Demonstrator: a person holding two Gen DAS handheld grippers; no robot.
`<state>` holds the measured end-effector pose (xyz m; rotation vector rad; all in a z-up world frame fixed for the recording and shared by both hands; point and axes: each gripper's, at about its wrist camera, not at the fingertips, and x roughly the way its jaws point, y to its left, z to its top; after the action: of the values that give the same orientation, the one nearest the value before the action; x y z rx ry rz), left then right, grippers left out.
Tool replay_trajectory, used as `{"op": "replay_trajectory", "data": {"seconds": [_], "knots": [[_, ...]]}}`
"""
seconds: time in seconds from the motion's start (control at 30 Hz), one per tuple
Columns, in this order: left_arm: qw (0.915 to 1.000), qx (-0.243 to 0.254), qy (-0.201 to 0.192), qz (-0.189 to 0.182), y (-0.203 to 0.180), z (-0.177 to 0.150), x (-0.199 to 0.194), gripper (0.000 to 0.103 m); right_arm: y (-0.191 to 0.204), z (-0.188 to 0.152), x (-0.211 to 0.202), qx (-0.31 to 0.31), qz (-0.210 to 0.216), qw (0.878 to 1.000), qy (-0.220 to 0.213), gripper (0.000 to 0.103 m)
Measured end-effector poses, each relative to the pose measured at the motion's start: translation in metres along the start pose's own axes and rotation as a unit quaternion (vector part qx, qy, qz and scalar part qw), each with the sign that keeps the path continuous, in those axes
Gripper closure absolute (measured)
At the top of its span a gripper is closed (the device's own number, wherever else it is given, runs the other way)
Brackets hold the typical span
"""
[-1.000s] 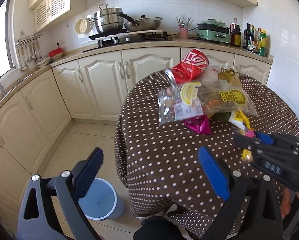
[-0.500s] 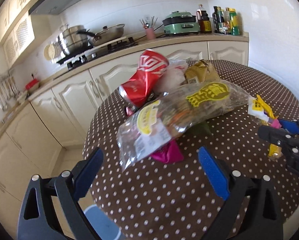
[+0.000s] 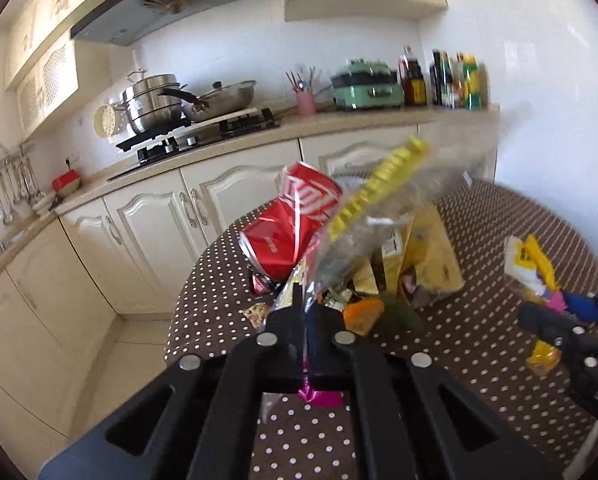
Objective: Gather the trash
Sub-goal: 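Carry both wrappers over the blue bucket and open both tools to drop them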
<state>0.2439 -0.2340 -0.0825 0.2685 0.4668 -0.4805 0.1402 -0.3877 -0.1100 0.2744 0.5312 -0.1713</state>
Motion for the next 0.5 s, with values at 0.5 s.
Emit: {"op": "replay_trajectory", "data": {"seconds": [0.5], "knots": [[0.9765, -0.215, -0.016, 0.012, 0.183, -0.073, -0.076, 0.102, 0.174, 0.011, 0.008, -0.106, 0.124, 0.986, -0.033, 0.072]]}}
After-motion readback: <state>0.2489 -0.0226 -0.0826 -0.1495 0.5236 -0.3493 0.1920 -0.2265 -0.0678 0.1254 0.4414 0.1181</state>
